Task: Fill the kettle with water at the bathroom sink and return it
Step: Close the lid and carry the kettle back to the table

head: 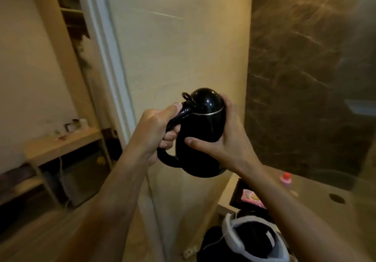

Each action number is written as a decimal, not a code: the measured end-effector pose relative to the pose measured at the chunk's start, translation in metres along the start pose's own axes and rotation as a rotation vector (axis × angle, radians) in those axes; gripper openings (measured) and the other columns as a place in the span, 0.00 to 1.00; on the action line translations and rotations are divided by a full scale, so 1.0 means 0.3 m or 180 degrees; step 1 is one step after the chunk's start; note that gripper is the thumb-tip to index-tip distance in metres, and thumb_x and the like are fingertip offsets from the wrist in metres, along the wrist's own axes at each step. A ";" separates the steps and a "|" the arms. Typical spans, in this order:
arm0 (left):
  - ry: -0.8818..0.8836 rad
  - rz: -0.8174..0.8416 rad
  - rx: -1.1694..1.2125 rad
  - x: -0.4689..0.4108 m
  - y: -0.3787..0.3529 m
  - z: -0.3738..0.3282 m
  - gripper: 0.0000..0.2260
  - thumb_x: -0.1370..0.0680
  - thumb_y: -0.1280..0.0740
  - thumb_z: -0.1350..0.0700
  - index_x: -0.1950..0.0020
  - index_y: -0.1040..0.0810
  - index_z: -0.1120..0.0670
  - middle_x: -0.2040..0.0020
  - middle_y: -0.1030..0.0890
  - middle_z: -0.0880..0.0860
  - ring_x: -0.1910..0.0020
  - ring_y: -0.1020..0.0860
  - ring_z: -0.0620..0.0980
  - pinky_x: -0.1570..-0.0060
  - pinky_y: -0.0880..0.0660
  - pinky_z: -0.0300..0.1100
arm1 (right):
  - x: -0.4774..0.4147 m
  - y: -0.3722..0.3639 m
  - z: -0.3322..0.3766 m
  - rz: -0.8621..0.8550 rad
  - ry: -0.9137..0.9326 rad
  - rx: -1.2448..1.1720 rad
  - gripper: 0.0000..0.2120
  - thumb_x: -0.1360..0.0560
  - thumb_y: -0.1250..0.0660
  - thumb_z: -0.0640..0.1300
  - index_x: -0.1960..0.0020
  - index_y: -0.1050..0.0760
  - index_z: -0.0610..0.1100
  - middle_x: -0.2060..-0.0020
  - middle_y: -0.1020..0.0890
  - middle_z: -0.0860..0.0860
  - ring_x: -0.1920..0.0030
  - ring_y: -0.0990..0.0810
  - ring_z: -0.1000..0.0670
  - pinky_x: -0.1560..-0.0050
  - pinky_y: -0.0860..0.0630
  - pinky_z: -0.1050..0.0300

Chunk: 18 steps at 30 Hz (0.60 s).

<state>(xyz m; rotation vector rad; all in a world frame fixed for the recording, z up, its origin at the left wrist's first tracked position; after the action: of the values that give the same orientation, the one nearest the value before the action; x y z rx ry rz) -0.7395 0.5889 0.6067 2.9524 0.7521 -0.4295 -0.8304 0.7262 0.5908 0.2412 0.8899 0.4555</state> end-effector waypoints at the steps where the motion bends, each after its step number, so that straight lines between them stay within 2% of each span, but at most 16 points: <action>1: 0.0040 -0.0149 -0.0013 0.015 0.079 0.011 0.18 0.19 0.36 0.51 0.66 0.26 0.59 0.76 0.28 0.51 0.81 0.37 0.44 0.82 0.45 0.36 | -0.015 -0.084 0.016 0.0101 0.0037 -0.0073 0.56 0.39 0.22 0.66 0.20 0.48 0.55 0.27 0.32 0.53 0.27 0.30 0.48 0.27 0.28 0.41; 4: 0.0051 -0.0530 -0.0091 0.074 0.299 0.026 0.20 0.19 0.37 0.50 0.67 0.27 0.59 0.79 0.29 0.50 0.83 0.37 0.43 0.82 0.46 0.36 | -0.055 -0.319 0.070 0.0383 0.0139 -0.0332 0.57 0.40 0.22 0.66 0.21 0.46 0.52 0.29 0.30 0.51 0.29 0.28 0.47 0.29 0.26 0.42; 6: 0.0004 -0.0753 -0.0190 0.117 0.426 0.037 0.20 0.19 0.37 0.49 0.67 0.26 0.58 0.77 0.29 0.51 0.82 0.37 0.43 0.82 0.46 0.37 | -0.076 -0.467 0.106 0.0615 0.0223 -0.0492 0.57 0.41 0.21 0.65 0.21 0.46 0.52 0.30 0.29 0.50 0.29 0.28 0.46 0.29 0.26 0.43; 10: 0.0083 -0.1150 -0.0196 0.217 0.650 0.085 0.18 0.18 0.39 0.49 0.65 0.28 0.58 0.79 0.29 0.48 0.83 0.36 0.41 0.82 0.45 0.35 | -0.083 -0.749 0.183 0.1065 0.0420 -0.0854 0.58 0.41 0.21 0.66 0.20 0.46 0.51 0.29 0.30 0.50 0.27 0.30 0.47 0.27 0.27 0.43; 15: 0.0118 -0.1752 -0.0535 0.323 0.967 0.157 0.21 0.19 0.38 0.48 0.68 0.27 0.57 0.79 0.33 0.50 0.82 0.37 0.45 0.80 0.43 0.38 | -0.071 -1.126 0.273 0.1608 0.0485 -0.1271 0.57 0.41 0.18 0.62 0.22 0.47 0.58 0.27 0.33 0.58 0.25 0.33 0.51 0.25 0.30 0.48; 18: 0.0164 -0.2161 -0.0582 0.374 1.168 0.226 0.19 0.18 0.39 0.51 0.67 0.27 0.58 0.78 0.29 0.48 0.82 0.36 0.44 0.80 0.43 0.38 | -0.066 -1.350 0.325 0.1886 0.0650 -0.1487 0.55 0.41 0.17 0.60 0.22 0.44 0.56 0.29 0.30 0.57 0.26 0.30 0.51 0.27 0.29 0.51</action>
<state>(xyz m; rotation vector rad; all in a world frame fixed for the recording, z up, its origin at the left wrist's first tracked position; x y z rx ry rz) -0.4948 0.3237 0.5078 2.4750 1.6955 -0.2887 -0.6502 0.3594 0.5075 0.0213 0.8760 1.2376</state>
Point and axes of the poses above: each hand's wrist, its own x-axis away from the middle knuckle, its own y-axis out of the back of the hand, z = x × y, the point moved 10 cm from there along -x, towards the middle knuckle
